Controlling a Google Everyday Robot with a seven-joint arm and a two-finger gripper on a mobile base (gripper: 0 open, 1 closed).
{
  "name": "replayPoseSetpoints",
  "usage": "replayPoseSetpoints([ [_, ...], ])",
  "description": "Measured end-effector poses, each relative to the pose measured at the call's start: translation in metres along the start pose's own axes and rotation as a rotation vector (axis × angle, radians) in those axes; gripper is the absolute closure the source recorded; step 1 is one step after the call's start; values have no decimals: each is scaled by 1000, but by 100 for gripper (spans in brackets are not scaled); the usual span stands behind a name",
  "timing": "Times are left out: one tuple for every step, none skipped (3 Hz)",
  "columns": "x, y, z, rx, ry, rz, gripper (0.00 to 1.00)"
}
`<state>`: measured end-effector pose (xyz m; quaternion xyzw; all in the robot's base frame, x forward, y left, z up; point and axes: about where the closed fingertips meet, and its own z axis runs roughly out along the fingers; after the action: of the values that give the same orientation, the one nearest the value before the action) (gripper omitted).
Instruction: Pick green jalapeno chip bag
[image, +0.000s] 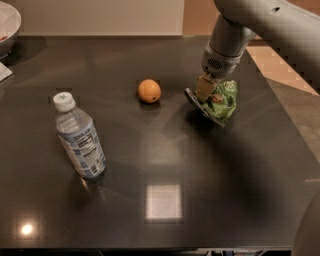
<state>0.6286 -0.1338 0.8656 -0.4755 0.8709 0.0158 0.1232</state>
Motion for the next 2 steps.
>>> replayPoseSetpoints([
  [0,15,-32,-4,-50,-32,100],
  [-4,30,-68,-6,-110,-78,100],
])
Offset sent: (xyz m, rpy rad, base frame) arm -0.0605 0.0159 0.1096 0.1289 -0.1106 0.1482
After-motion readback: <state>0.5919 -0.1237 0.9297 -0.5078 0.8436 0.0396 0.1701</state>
